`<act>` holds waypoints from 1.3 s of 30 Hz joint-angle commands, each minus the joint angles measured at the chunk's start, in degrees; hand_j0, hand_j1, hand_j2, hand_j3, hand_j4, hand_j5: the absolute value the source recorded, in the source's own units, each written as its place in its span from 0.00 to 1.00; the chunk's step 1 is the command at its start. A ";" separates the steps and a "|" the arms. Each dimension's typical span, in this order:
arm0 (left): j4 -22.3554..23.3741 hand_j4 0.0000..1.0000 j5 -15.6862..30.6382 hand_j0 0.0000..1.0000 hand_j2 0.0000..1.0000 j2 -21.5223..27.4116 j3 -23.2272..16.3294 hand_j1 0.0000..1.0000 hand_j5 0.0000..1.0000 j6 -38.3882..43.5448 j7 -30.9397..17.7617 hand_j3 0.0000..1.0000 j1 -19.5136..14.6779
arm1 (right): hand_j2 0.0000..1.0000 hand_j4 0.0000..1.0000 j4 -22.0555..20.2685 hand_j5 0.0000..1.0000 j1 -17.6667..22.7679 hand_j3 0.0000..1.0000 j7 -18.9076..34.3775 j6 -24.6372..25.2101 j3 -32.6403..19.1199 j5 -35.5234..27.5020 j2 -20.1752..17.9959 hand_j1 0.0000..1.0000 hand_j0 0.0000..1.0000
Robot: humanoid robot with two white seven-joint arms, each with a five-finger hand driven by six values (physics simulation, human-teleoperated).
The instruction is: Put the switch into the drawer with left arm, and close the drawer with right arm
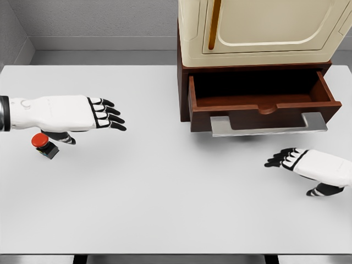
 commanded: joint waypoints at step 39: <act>15.39 0.86 -9.46 0.86 0.86 4.96 -7.58 0.86 0.86 0.12 -0.33 0.86 0.26 | 0.50 0.50 0.07 0.50 11.69 0.50 -0.02 0.15 -15.32 -19.12 -7.28 0.50 0.50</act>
